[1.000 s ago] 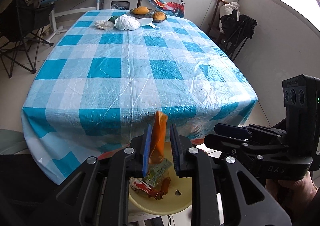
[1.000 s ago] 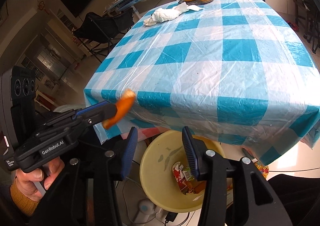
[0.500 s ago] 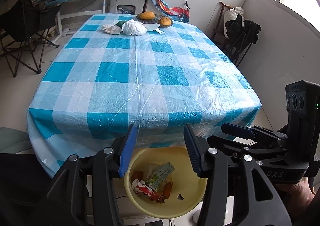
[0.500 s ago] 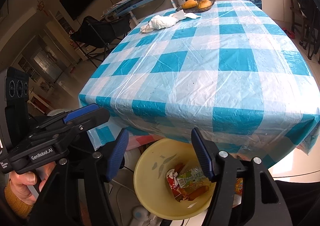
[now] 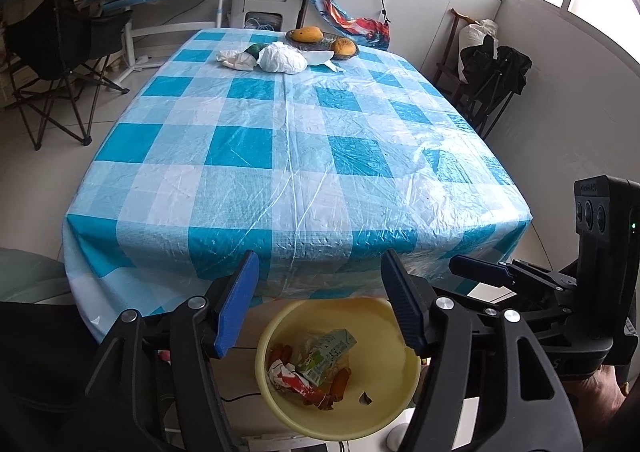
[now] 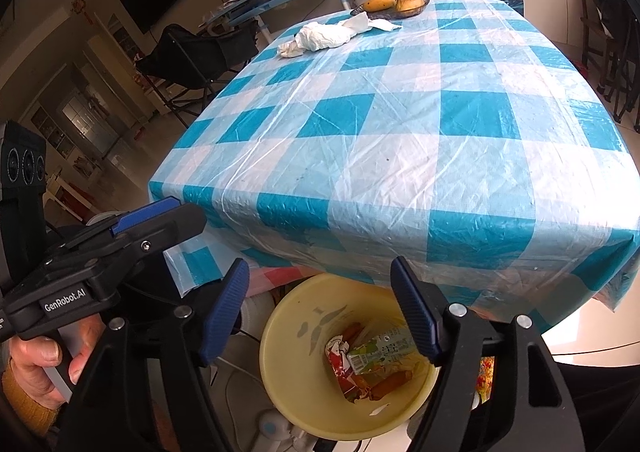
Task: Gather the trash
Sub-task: 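Move both grippers back over the table toward the white tissues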
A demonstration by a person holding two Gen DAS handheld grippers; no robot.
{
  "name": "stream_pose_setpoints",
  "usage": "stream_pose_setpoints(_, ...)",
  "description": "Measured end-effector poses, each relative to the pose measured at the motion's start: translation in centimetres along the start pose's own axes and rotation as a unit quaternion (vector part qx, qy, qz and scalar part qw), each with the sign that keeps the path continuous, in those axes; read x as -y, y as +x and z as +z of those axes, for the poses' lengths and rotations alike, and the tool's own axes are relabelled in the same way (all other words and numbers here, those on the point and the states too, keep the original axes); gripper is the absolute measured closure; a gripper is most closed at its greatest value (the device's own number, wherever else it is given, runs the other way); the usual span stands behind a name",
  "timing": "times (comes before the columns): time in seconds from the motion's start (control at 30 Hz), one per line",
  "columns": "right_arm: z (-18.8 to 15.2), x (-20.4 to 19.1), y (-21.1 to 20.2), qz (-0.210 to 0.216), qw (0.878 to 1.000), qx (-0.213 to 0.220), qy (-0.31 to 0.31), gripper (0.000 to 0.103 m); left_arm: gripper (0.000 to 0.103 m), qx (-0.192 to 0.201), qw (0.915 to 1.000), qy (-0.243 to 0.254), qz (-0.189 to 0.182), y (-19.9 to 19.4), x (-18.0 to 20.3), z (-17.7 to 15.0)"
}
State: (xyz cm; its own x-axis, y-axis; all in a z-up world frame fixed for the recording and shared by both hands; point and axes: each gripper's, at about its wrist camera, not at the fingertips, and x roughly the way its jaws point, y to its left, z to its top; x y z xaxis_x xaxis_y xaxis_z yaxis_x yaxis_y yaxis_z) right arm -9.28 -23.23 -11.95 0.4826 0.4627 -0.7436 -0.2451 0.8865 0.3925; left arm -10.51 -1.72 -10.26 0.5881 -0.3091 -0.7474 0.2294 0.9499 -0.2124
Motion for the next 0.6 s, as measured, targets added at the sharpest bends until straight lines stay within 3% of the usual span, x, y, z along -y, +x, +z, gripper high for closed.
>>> stream_pose_setpoints(0.4, 0.2, -0.3, 0.2, -0.001, 1.0, 0.0, -0.003, 0.03, 0.03, 0.005, 0.9996, -0.024, 0.015, -0.1, -1.2, 0.5)
stream_pose_setpoints(0.6, 2.8, -1.3, 0.1, -0.003, 0.999, 0.006, -0.039, 0.03, 0.029, 0.032, 0.9975, -0.058, 0.027, -1.5, -3.4, 3.0)
